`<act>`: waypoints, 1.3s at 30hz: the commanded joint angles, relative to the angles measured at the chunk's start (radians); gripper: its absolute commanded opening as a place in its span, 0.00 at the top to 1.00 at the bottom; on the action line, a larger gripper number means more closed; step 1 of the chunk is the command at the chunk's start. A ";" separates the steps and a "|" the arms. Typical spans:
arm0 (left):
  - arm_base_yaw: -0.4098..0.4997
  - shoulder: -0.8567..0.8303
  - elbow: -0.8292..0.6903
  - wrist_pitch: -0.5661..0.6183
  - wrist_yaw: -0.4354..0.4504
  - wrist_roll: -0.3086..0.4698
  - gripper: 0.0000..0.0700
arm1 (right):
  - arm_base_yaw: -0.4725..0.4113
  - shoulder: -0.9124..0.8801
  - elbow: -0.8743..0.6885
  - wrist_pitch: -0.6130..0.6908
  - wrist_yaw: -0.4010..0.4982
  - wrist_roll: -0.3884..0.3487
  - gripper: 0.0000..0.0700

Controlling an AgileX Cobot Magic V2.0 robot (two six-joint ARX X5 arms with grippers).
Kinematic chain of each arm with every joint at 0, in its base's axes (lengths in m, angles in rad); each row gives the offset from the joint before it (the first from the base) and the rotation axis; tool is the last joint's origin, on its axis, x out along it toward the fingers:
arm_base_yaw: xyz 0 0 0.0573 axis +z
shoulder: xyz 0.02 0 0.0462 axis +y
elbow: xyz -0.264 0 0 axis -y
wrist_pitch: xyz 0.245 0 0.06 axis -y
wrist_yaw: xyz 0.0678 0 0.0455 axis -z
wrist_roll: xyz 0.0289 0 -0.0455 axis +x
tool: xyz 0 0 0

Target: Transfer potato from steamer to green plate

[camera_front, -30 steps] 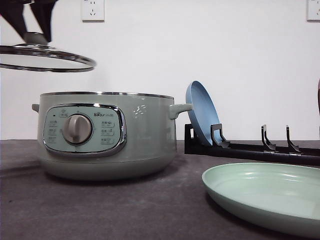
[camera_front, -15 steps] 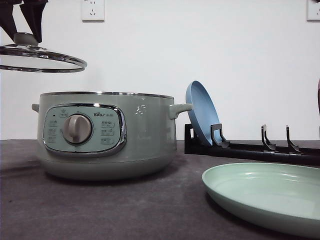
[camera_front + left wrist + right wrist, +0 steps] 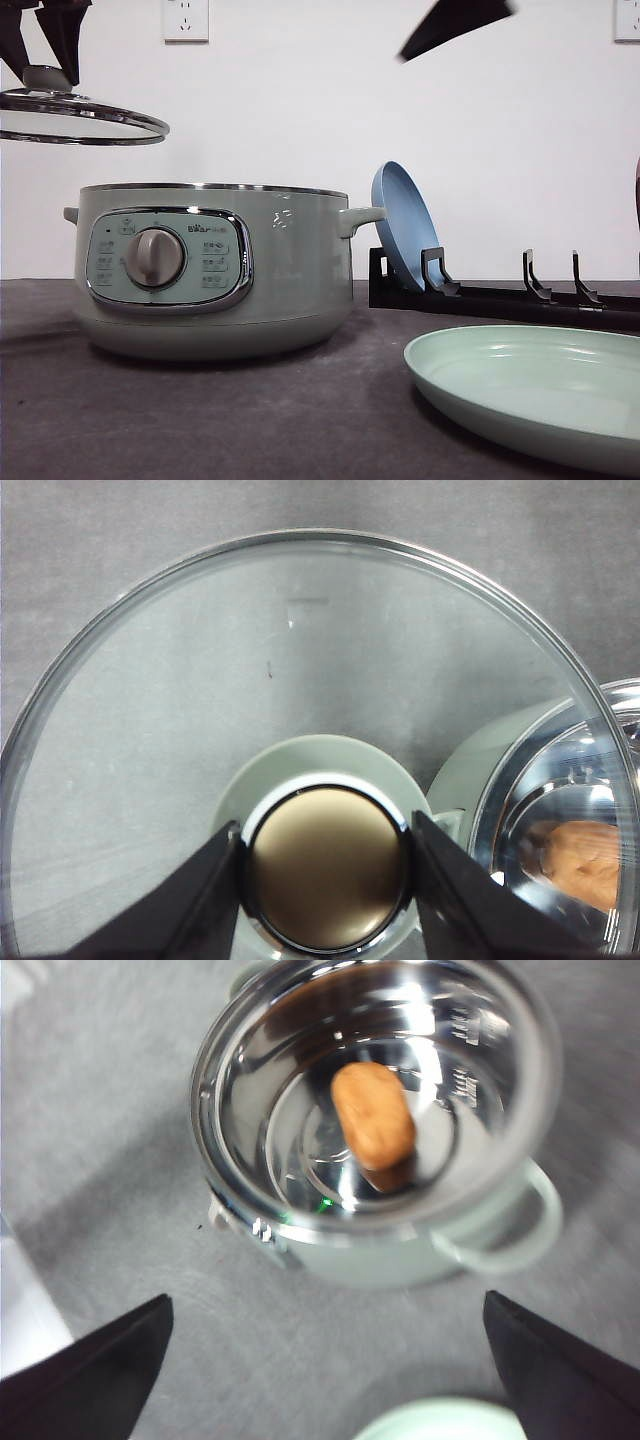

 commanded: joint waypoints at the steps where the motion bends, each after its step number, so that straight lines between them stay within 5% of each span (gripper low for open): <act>1: 0.001 0.001 0.048 0.027 0.000 -0.005 1.00 | 0.019 0.097 0.094 -0.016 0.000 -0.052 0.12; 16: 0.001 0.001 0.048 0.018 0.000 -0.005 1.00 | 0.097 0.606 0.624 -0.086 0.028 -0.166 0.12; 25: 0.001 0.001 0.048 0.019 0.001 -0.005 1.00 | 0.105 0.730 0.655 -0.040 0.075 -0.252 0.12; 39: 0.001 0.001 0.048 0.008 0.000 -0.005 1.00 | 0.114 0.827 0.654 0.034 0.086 -0.276 0.12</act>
